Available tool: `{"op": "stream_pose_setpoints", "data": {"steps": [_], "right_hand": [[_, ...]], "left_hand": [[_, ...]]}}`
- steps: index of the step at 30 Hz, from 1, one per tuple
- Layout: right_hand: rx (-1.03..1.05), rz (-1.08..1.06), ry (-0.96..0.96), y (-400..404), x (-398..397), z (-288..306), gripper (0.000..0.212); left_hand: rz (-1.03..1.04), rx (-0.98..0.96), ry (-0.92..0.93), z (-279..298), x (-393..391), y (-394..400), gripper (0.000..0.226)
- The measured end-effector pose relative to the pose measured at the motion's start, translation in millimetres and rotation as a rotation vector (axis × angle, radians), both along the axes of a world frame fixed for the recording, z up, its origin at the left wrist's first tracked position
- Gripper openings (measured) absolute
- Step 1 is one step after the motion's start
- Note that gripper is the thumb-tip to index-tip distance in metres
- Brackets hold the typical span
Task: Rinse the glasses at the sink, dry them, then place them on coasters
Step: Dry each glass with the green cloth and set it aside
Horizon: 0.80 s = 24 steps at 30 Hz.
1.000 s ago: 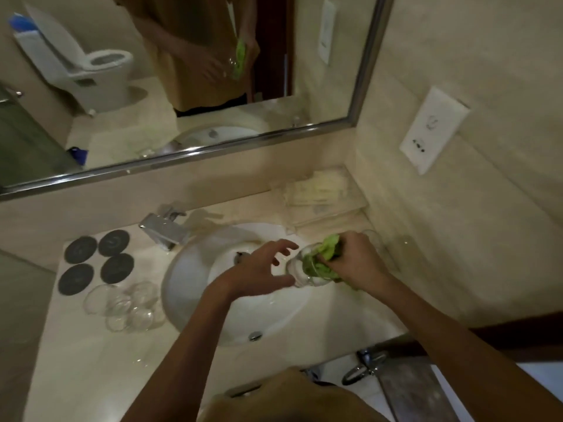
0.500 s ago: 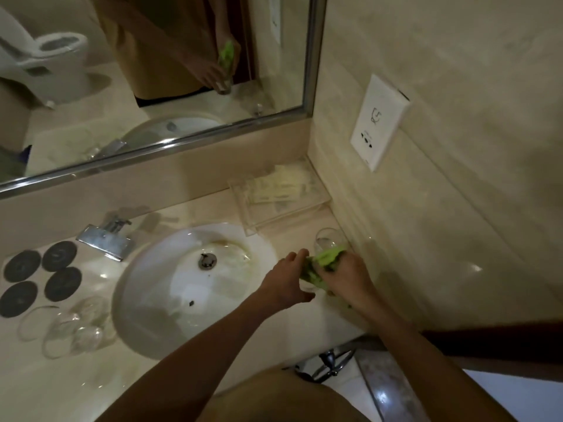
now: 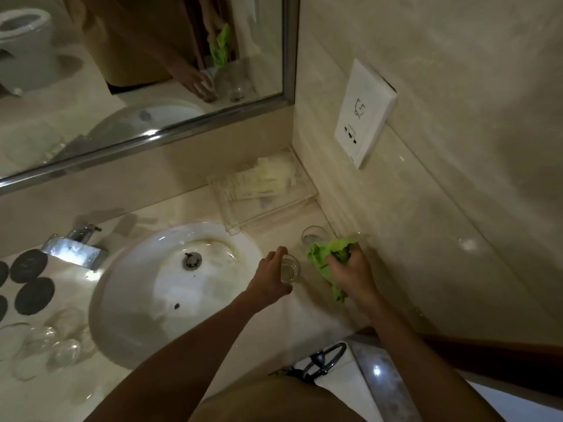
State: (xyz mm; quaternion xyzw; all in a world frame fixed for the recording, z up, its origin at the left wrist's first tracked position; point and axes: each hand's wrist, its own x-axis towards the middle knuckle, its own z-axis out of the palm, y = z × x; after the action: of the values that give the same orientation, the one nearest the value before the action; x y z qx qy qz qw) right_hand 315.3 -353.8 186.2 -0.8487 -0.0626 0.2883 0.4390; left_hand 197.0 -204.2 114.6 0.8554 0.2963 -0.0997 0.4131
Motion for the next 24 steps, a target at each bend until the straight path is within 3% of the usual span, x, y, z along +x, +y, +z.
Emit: {"op": "stream_pose_setpoints", "data": {"steps": [8,14,24], "right_hand": [[0.064,-0.088,0.009,7,0,3,0.019],[0.092,-0.080,-0.019,27,-15,12,0.022],[0.077,0.172,-0.037,118,-97,37,0.037]], "left_hand": [[0.009,-0.021,-0.010,-11,8,1,0.085],[0.013,-0.082,-0.018,-1,-5,17,0.109],[0.149,0.071,0.014,26,-121,94,0.056]]}}
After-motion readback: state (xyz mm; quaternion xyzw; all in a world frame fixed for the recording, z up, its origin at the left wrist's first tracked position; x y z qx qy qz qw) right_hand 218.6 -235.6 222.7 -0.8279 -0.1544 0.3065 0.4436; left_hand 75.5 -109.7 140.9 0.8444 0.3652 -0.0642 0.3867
